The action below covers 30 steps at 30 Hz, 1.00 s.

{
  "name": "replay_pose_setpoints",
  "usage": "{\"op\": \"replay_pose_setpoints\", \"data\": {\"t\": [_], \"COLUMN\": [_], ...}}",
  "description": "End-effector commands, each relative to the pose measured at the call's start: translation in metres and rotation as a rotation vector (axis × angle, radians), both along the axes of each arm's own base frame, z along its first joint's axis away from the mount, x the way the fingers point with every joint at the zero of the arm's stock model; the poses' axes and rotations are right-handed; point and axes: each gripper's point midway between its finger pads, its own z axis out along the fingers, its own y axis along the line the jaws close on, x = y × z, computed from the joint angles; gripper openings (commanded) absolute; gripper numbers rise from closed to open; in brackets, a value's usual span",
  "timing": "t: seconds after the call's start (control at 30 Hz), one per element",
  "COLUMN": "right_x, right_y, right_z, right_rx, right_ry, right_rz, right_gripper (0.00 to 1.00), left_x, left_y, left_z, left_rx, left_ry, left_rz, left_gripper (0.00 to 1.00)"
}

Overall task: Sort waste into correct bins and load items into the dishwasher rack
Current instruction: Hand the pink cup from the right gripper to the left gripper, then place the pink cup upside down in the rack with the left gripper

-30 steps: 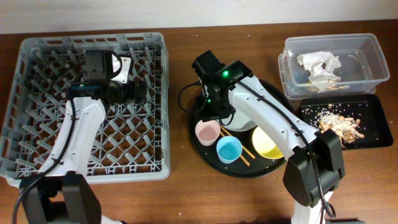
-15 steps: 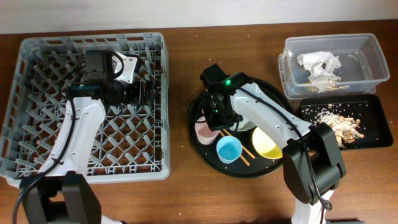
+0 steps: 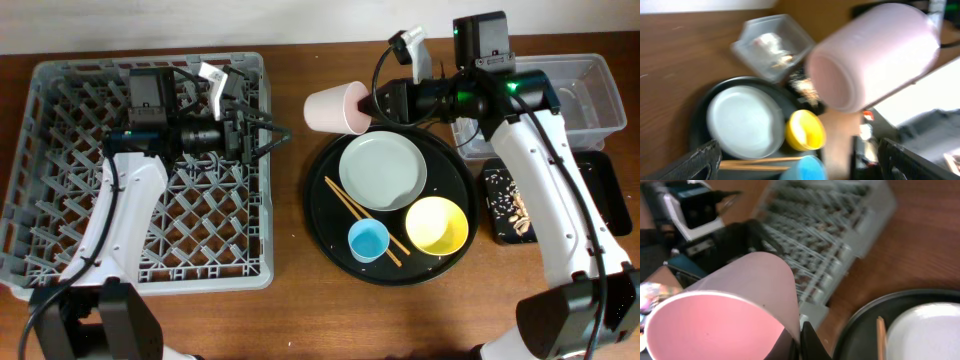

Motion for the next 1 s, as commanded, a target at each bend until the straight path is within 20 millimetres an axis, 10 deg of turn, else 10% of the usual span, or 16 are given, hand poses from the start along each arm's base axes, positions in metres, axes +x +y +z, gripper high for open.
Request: {"op": "replay_pose_setpoints", "data": {"t": [0.0, 0.7, 0.77, 0.97], "right_x": [-0.012, 0.001, 0.0, 0.002], "right_y": [0.015, 0.126, 0.126, 0.118], "right_z": [0.023, -0.007, -0.008, -0.013], "right_rx": [0.123, 0.062, 0.06, 0.048], "right_ry": [-0.054, -0.211, -0.204, -0.179], "right_rz": [0.125, 0.22, 0.22, 0.207], "right_gripper": [0.04, 0.06, 0.12, 0.64], "left_x": [-0.029, -0.033, -0.033, -0.032], "left_y": [0.002, -0.01, -0.01, -0.01], "left_z": [0.049, 0.051, 0.051, 0.052], "left_rx": [-0.264, -0.277, -0.276, -0.274], "left_ry": [-0.048, 0.064, 0.063, 0.041], "left_rz": [-0.212, -0.232, -0.232, -0.234], "left_gripper": [0.99, 0.89, 0.64, 0.64]}}
